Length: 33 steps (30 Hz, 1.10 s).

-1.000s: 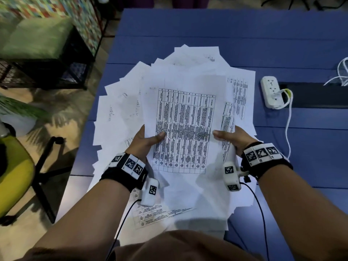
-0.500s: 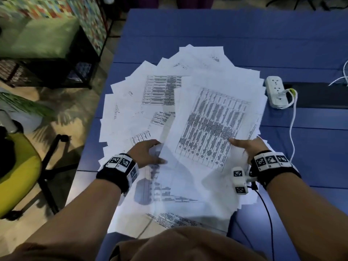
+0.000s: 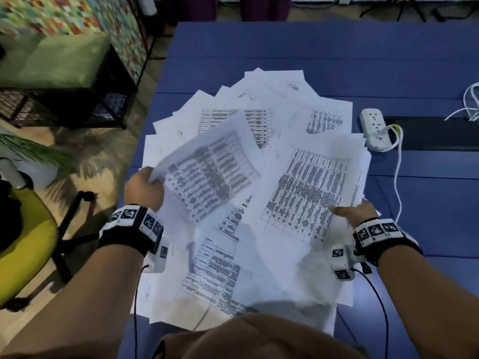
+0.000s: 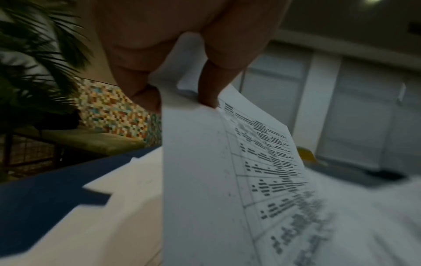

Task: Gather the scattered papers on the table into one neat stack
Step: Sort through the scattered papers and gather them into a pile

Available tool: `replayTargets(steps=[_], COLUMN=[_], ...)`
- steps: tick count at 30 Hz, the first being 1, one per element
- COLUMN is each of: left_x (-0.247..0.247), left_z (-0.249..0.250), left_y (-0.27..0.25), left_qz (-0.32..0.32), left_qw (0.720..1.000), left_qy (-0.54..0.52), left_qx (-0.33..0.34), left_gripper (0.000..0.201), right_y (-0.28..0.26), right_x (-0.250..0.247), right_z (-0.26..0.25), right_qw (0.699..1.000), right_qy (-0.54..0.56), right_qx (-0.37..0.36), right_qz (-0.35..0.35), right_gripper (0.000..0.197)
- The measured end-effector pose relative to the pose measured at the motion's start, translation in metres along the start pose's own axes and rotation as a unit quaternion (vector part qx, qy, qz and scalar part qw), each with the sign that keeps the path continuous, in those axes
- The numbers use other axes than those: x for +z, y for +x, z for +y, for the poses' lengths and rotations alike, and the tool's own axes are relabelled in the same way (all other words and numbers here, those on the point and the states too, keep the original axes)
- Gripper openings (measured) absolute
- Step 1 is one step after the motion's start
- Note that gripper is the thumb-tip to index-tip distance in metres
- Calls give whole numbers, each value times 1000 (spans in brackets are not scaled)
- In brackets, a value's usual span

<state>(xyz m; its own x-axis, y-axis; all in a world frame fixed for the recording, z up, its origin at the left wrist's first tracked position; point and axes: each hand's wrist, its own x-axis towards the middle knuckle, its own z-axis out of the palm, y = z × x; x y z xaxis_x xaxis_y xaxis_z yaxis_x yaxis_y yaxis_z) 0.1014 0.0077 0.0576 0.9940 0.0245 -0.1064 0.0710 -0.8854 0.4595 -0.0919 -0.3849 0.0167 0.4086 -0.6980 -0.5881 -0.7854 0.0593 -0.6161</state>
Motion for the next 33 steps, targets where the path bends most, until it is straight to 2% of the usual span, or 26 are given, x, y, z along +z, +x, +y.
replayTargets(steps=[2,4,6,7,9,11,14,17,19,21,23,24,25,27,29,31,33], left_x=[-11,-16,-19,-20,-18,-6,20,48,64,77,86,87,89,90,84,79,78], left_z=[12,28,45,54,66,69,72,69,61,53,43,40,37,34,36,34,22], left_y=[0,-2,-6,-8,-9,-10,-21,-47,-62,-72,-81,-86,-91,-96,-92,-77,-53], left_qz=[57,94,82,70,48,11,-56,-89,-115,-149,-202,-230,-258,-300,-278,-183,-98], left_qw=[992,968,942,926,898,885,912,952,961,968,967,963,957,944,949,973,991], left_qy=[-102,-224,-323,-371,-437,-464,-405,-294,-251,-203,-157,-136,-121,-111,-124,-132,-90], left_qx=[-45,-62,-31,-19,-20,-42,-32,-4,-5,-2,20,37,53,78,86,46,-3], left_gripper=[21,14,4,8,10,5,5,9,17,27,37,41,43,37,38,43,46], right_y=[-5,-12,-16,-18,-25,-31,-36,-32,-28,-26,-25,-28,-30,-28,-26,-21,-15], right_x=[4,10,19,23,31,38,48,52,53,53,55,56,57,60,62,65,62], right_z=[2,-3,-7,-10,-14,-16,-19,-20,-17,-14,-14,-18,-19,-17,-16,-15,-15], right_qw=[1000,1000,999,998,997,998,996,985,961,948,951,959,973,994,997,998,995], right_qy=[-9,-2,-28,-39,-52,-26,57,150,257,300,285,257,200,81,25,-9,-62], right_qx=[-12,-21,-17,-22,-33,-37,-41,22,48,55,54,40,24,-11,-38,-58,-78], right_qz=[-12,-19,-29,-35,-39,-48,-54,-77,-88,-95,-106,-112,-114,-78,-57,-28,9], right_gripper=[60,60,79,86,90,88,76,95,88,100,121,122,113,88,70,54,48])
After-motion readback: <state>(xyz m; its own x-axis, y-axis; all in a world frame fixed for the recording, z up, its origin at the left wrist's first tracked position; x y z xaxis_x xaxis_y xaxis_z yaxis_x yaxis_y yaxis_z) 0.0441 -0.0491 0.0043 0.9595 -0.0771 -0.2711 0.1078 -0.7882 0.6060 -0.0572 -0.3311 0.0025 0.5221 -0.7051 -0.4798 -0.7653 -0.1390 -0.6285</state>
